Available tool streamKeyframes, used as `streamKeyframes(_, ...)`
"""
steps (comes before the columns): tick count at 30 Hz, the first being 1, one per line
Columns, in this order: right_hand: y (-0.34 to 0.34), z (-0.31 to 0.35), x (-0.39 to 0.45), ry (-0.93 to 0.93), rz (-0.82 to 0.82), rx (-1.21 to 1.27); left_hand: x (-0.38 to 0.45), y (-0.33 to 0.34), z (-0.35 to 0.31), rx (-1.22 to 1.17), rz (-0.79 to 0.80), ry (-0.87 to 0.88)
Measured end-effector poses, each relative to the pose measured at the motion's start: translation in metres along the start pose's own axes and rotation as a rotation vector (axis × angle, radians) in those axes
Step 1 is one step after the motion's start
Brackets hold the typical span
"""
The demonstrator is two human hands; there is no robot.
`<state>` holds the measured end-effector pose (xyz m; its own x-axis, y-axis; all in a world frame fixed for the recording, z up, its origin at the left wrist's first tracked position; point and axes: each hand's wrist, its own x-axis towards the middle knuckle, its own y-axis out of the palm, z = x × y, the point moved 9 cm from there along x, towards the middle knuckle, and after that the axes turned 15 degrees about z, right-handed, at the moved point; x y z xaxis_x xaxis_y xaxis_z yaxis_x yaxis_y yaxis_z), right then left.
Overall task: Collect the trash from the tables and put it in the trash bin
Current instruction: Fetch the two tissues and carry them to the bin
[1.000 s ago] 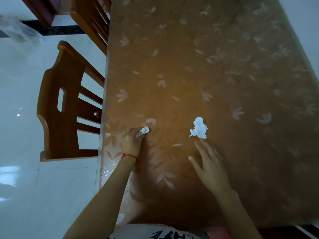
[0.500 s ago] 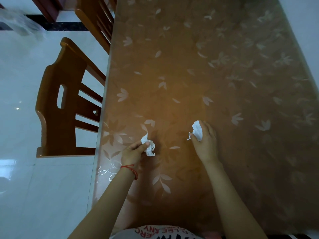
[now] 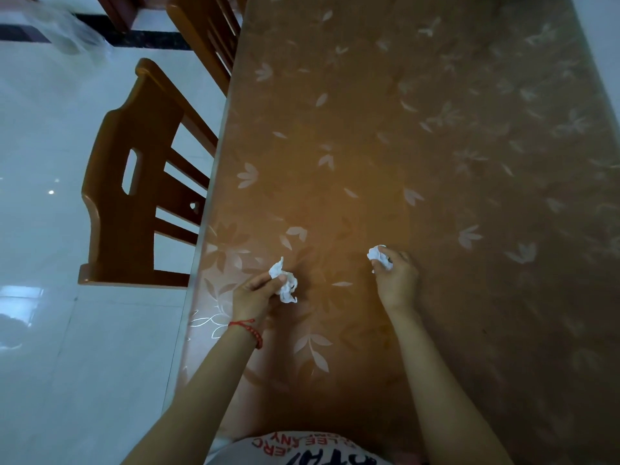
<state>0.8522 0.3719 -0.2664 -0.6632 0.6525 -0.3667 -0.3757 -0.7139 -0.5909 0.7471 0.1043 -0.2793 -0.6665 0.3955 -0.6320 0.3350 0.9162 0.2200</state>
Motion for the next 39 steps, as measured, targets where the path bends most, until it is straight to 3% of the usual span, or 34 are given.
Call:
streamKeyframes(5,0.024,0.004,-0.017,0.139,0.204,0.59,-0.009,-0.016,-0.001,-0.016,-0.038,0.03)
streamKeyframes(11,0.055,0.025,-0.049,0.174,0.321,0.79,-0.035,-0.044,-0.005,-0.071,-0.078,0.065)
streamKeyframes(19,0.107,0.094,-0.113,0.031,0.482,0.699,-0.083,-0.119,-0.006,-0.102,-0.146,0.125)
streamKeyframes(27,0.211,0.149,-0.205,0.011,0.547,0.636,-0.155,-0.242,-0.001,-0.194,-0.156,0.194)
streamKeyframes(39,0.394,0.251,-0.328,-0.034,0.866,0.48,-0.286,-0.46,0.027,-0.376,-0.487,0.296)
